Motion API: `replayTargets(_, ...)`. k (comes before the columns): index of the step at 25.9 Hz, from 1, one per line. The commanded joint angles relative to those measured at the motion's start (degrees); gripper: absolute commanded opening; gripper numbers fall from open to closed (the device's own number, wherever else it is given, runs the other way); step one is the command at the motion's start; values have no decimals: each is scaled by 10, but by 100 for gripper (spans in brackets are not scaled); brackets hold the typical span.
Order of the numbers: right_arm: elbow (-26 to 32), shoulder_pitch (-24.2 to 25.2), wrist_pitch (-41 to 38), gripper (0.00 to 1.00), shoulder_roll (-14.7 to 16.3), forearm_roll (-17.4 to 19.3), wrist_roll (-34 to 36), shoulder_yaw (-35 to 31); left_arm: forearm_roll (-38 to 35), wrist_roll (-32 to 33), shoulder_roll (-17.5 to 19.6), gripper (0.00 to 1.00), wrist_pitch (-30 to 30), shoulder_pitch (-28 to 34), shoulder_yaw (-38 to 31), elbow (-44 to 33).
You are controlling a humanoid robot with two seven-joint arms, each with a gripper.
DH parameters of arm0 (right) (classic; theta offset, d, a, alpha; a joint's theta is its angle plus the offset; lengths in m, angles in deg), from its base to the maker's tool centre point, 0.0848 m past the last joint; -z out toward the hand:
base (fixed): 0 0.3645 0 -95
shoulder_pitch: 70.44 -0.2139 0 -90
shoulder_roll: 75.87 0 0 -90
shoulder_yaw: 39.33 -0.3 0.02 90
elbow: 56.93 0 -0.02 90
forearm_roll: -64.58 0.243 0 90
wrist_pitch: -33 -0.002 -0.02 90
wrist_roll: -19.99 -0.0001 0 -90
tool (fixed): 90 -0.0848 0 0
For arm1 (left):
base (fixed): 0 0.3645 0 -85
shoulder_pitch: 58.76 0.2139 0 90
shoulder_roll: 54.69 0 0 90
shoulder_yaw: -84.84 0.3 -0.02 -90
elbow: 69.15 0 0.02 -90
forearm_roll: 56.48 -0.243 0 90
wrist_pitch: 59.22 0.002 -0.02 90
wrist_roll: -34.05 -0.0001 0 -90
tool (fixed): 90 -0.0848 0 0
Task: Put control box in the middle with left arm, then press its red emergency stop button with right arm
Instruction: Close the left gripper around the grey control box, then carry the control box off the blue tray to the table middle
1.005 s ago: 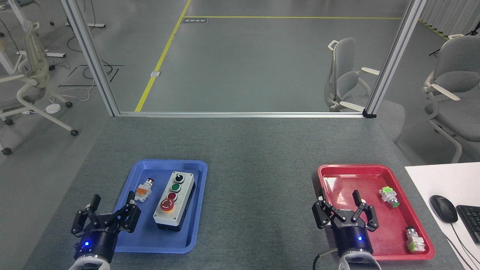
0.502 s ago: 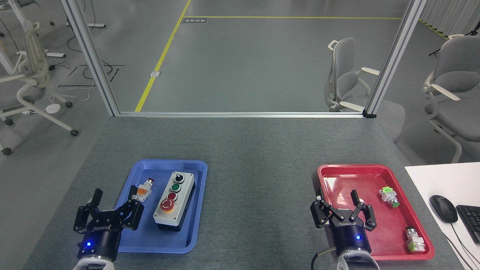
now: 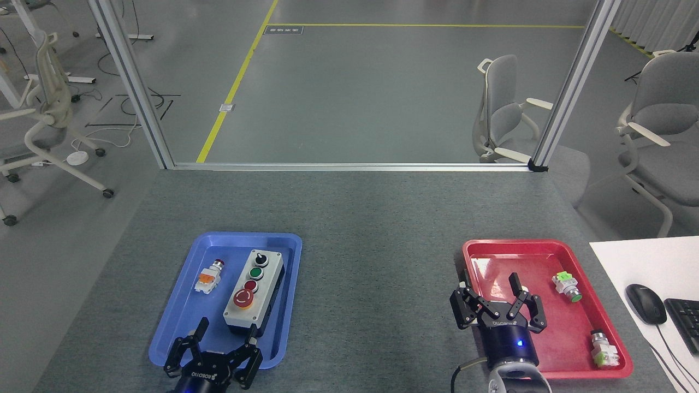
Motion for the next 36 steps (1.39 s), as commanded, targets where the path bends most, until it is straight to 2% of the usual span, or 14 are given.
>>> replayTargets(1,3,1,-1,98,0,0,6,1,-17,1,-13,99,4,-35,10,68)
replayTargets(5,4,3,-1,98,-1,0,6,2,-17,0,-13,99,6,-75,10,131)
replayTargets(14,5,0,-1,98,-1,0,1,2,-14,2,-14,99,12,-103,10,168)
replayTargets(18,5,-1,-1,98,-1,0,1,2,-11,2,-16,99,10,-131,11,209)
replayTargets(22,5,-1,-1,98,0,0,1,2,-9,2,-40,99,11,-168,11,251)
replayTargets(25,6,-1,-1,98,-1,0,1,2,-8,2,-43,97,12,-193,10,273)
replayTargets(26,6,-1,-1,98,-1,0,1,2,-9,2,-43,87,11,-198,11,278)
replayTargets(29,8,-1,-1,98,0,0,1,2,-10,6,-40,20,-3,-199,12,279)
replayTargets(30,8,-1,-1,98,0,0,1,2,-8,8,-39,0,-14,-200,12,279)
replayTargets(36,8,0,-1,98,0,0,1,2,2,8,-38,0,-26,-210,4,266)
